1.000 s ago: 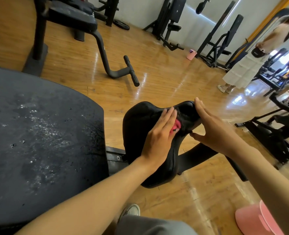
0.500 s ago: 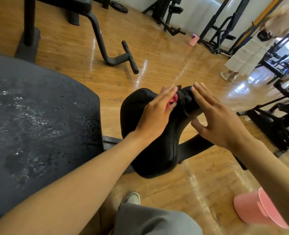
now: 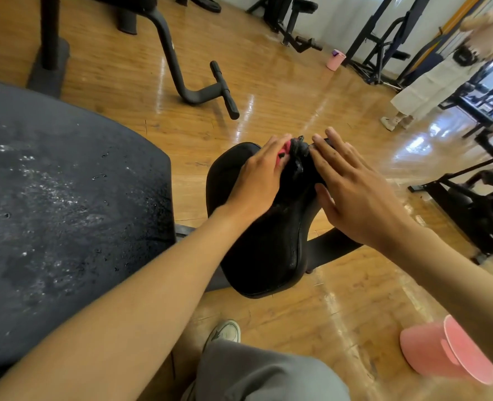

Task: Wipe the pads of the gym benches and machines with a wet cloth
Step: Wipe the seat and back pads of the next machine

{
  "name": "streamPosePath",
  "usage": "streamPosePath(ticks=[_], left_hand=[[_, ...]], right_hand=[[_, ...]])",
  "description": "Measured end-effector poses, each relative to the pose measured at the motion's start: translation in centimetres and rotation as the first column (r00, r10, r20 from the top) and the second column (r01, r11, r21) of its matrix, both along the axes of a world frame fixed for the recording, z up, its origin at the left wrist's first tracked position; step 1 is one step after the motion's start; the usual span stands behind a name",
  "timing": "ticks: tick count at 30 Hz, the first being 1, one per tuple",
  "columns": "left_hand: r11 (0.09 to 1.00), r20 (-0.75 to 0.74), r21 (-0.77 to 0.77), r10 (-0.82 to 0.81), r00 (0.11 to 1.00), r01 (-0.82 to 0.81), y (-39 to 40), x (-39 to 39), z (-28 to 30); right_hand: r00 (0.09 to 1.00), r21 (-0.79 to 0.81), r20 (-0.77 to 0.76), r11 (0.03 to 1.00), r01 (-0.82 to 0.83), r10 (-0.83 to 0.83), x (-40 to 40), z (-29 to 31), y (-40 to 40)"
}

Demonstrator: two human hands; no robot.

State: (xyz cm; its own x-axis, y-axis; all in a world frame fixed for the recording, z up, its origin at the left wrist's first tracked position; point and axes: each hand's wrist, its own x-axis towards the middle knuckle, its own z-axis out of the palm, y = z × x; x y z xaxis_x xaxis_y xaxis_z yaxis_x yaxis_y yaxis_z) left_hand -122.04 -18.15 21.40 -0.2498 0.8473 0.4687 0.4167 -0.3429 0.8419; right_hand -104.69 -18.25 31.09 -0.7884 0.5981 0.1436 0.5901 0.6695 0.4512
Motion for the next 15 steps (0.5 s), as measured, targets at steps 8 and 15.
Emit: streamPosePath(ticks=[8, 15], left_hand=[[0.986, 0.030, 0.097, 0.132, 0.991, -0.134, -7.8, 5.9, -4.2], [0.974, -0.108, 0.167, 0.175, 0.979, -0.156, -7.0, 7.1, -3.4]], right_hand=[[0.998, -0.134, -0.005, 0.989, -0.065, 0.065, 0.2, 1.0, 0.8], [0.994, -0.211, 0.050, 0.974, -0.081, 0.093, 0.5, 2.4, 1.3]])
